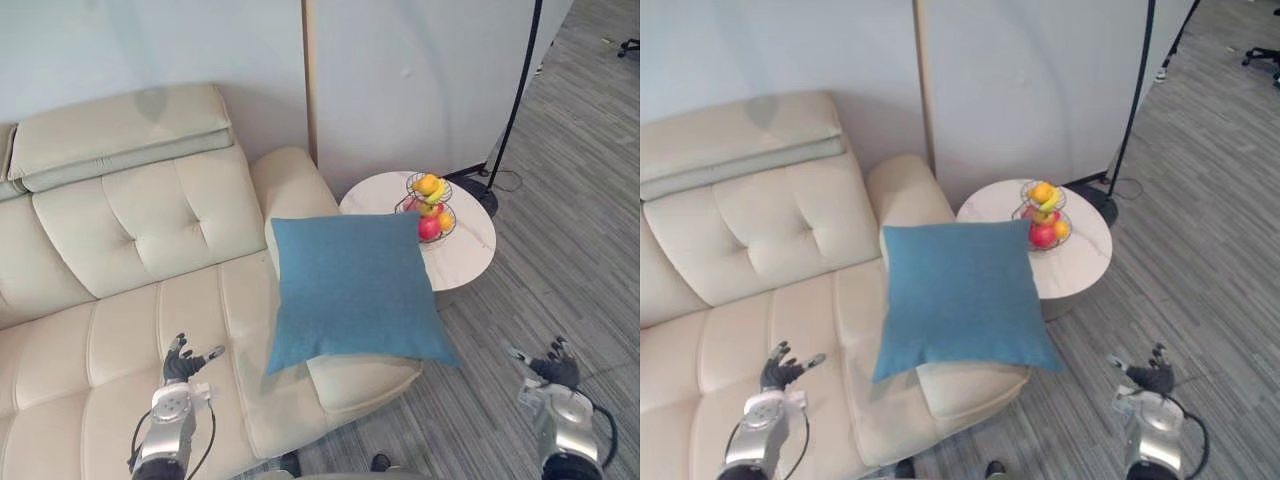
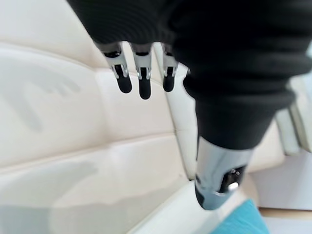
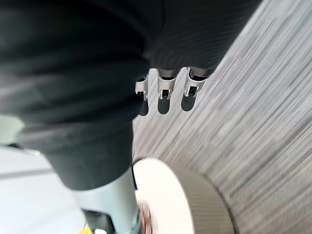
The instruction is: Pick up cushions and gather them together orderly.
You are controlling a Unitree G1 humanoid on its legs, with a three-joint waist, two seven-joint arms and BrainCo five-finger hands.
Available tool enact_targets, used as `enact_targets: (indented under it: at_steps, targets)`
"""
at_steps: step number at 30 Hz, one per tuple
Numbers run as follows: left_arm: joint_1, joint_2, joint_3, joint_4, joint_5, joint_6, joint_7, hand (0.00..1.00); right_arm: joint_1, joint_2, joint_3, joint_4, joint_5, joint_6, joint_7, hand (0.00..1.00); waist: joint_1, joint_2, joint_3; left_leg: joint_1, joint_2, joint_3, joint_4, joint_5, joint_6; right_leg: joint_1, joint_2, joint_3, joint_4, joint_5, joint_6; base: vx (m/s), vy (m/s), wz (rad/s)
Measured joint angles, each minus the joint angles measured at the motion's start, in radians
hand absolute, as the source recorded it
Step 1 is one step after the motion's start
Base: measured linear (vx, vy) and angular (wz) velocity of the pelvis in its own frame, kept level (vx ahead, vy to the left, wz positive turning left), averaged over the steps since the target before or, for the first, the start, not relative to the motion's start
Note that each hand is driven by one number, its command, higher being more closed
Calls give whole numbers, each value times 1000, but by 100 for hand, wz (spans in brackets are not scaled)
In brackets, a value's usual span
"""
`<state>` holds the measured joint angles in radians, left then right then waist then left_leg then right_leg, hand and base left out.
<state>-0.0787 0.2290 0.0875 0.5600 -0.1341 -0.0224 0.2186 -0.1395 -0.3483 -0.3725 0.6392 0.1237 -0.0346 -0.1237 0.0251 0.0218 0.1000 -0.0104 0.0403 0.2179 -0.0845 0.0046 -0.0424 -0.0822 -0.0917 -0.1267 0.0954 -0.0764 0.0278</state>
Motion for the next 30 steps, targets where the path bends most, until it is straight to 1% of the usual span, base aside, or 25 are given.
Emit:
enact_targets:
  at_steps: [2,3,4,7,8,11,12,13,15,17,18,19,20,24,27,28,30]
  targets:
    - [-43,-24,-38,-2,-15,0,9,0,-27,-1,26,-17,2,2,-3,0,1,3,17,-40,0,-12,25,0,1,-24,-4,8,3,12,0,-56,35,22]
    - [-76,-47,-74,-10,-24,1,19,0,-48,0,55,-44,4,4,-5,0,4,2,27,-77,0,-18,44,0,1,-51,-7,12,8,18,0,-73,31,20]
    - [-99,-71,-100,-25,-25,1,23,0,-68,1,79,-73,5,5,-6,0,12,-1,35,-113,2,-18,63,0,1,-84,-11,17,22,18,1,-76,20,12]
    - [-155,-119,-164,-36,-25,3,36,0,-119,17,124,-121,9,6,-16,0,22,-1,57,-182,5,-15,108,0,1,-151,-18,26,63,18,1,-75,0,2]
    - [-162,-126,-172,-36,-25,3,37,0,-125,24,132,-125,12,6,-16,0,24,-1,57,-192,6,-13,112,0,1,-163,-18,27,68,18,1,-84,-7,3]
    - [-227,-161,-241,-37,-25,10,43,0,-155,69,202,-160,37,7,-35,0,33,0,67,-262,16,-10,156,0,1,-228,-19,29,107,16,1,-97,-21,2]
    - [-238,-167,-246,-37,-25,10,43,0,-163,76,211,-160,37,7,-37,0,33,0,69,-275,18,-10,165,0,1,-240,-19,29,115,16,1,-147,-49,3]
    - [-282,-181,-277,-36,-25,13,56,0,-193,87,245,-160,37,8,-49,0,35,0,85,-308,20,-10,185,0,2,-270,-20,28,133,10,3,-110,-41,5]
    - [-319,-205,-287,-36,-25,17,70,0,-219,97,251,-162,37,8,-64,0,35,4,105,-334,23,-12,201,0,2,-295,-22,26,154,3,6,-123,-36,8]
    - [-345,-212,-303,-35,-25,22,88,0,-233,107,257,-163,39,7,-81,0,34,5,115,-353,27,-10,200,1,10,-322,-23,22,176,2,4,-151,-32,7]
    - [-363,-212,-314,-34,-24,29,97,0,-237,112,259,-163,45,5,-95,0,34,7,118,-369,31,-5,203,-1,9,-339,-24,20,188,0,3,-102,-22,5]
    - [-369,-212,-318,-34,-24,30,101,100,-238,112,260,-163,46,5,-98,0,34,7,118,-374,32,-2,205,0,9,-344,-25,19,191,0,3,-75,-17,10]
    - [-397,-213,-332,-24,-22,33,111,100,-243,114,261,-163,53,5,-116,100,33,9,120,-389,39,20,205,7,11,-364,-29,15,204,0,3,-47,-12,8]
    - [-460,-211,-344,-5,-15,38,143,100,-259,122,259,-160,90,1,-153,100,33,10,126,-405,35,28,202,27,11,-389,-34,18,217,0,3,-9,-2,2]
    - [-496,-201,-344,-5,-15,37,155,100,-269,119,255,-160,124,-9,-165,100,33,6,132,-409,32,40,191,38,9,-409,-36,26,225,0,3,20,-2,-5]
    - [-514,-199,-344,-5,-15,37,171,100,-278,113,255,-160,146,-16,-168,100,32,8,143,-408,32,45,191,38,9,-410,-36,30,226,0,3,31,-10,-10]
    - [-532,-198,-353,-6,-16,36,174,100,-284,109,255,-161,162,-20,-170,100,30,10,148,-408,34,50,191,38,9,-413,-35,33,226,-1,4,46,-12,-8]
